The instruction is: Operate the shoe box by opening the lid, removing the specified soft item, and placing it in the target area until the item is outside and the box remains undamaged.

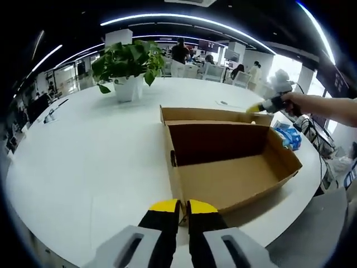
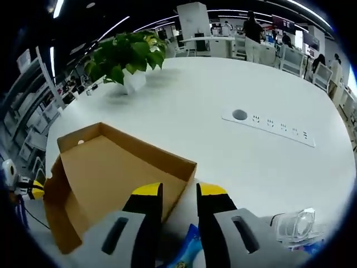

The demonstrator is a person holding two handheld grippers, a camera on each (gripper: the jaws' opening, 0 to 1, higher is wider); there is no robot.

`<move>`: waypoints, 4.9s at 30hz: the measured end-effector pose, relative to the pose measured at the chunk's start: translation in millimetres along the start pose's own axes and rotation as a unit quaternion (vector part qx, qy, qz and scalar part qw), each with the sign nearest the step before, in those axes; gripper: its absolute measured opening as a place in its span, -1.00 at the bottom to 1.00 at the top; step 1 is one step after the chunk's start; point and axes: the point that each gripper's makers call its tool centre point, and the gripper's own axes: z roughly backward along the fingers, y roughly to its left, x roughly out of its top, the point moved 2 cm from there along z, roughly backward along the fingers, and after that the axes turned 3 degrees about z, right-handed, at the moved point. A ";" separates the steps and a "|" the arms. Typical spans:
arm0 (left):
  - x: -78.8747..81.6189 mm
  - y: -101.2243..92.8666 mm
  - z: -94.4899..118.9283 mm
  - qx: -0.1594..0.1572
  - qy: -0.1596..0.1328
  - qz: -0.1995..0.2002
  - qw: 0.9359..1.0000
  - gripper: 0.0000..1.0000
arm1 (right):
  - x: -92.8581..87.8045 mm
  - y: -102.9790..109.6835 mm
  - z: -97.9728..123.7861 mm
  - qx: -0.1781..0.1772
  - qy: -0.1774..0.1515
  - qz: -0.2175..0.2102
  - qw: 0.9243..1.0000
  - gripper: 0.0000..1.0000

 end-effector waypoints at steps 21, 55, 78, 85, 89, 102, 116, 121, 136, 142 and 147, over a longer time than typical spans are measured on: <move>-0.1 -0.3 0.2 -0.002 0.009 -0.004 1.000 -0.91 | -12.4 -3.0 -13.4 -0.021 0.047 -0.089 0.995 -0.91; -1.0 0.3 -2.1 0.004 0.004 -0.018 1.000 -0.91 | 37.8 9.1 41.6 -0.014 -0.061 -0.104 0.993 -1.00; -0.6 -2.4 -1.3 0.002 -0.003 -0.020 1.000 -0.91 | 59.5 37.5 88.5 -0.011 -0.125 -0.036 0.991 -1.00; -0.8 -2.9 -0.9 0.001 -0.006 -0.020 1.000 -0.90 | 59.3 46.9 101.8 -0.008 -0.138 -0.016 0.990 -1.00; -0.8 -3.6 -1.0 -0.001 -0.005 -0.019 1.000 -0.90 | 58.9 54.9 110.1 -0.007 -0.150 -0.002 0.989 -1.00; -0.6 -4.9 -2.0 -0.001 -0.003 -0.022 1.000 -0.89 | 44.3 69.2 131.4 -0.003 -0.171 0.025 0.985 -1.00; -0.7 -6.2 -1.8 -0.002 -0.004 -0.021 1.000 -0.89 | 22.4 79.6 146.4 0.000 -0.188 0.021 0.982 -1.00; -0.6 -5.8 -1.7 -0.001 -0.005 -0.020 1.000 -0.89 | 14.3 84.0 150.3 -0.005 -0.192 0.030 0.981 -1.00; -0.9 -4.8 -1.5 -0.003 -0.008 -0.013 1.000 -0.89 | -17.1 95.0 159.3 -0.016 -0.203 0.042 0.978 -1.00; -1.5 -4.3 -1.7 -0.003 -0.009 -0.012 1.000 -0.88 | -30.0 99.0 160.8 -0.021 -0.208 0.045 0.977 -1.00; -1.6 -4.4 -1.4 -0.003 -0.010 -0.011 1.000 -0.88 | -36.3 99.5 160.8 -0.023 -0.209 0.039 0.977 -1.00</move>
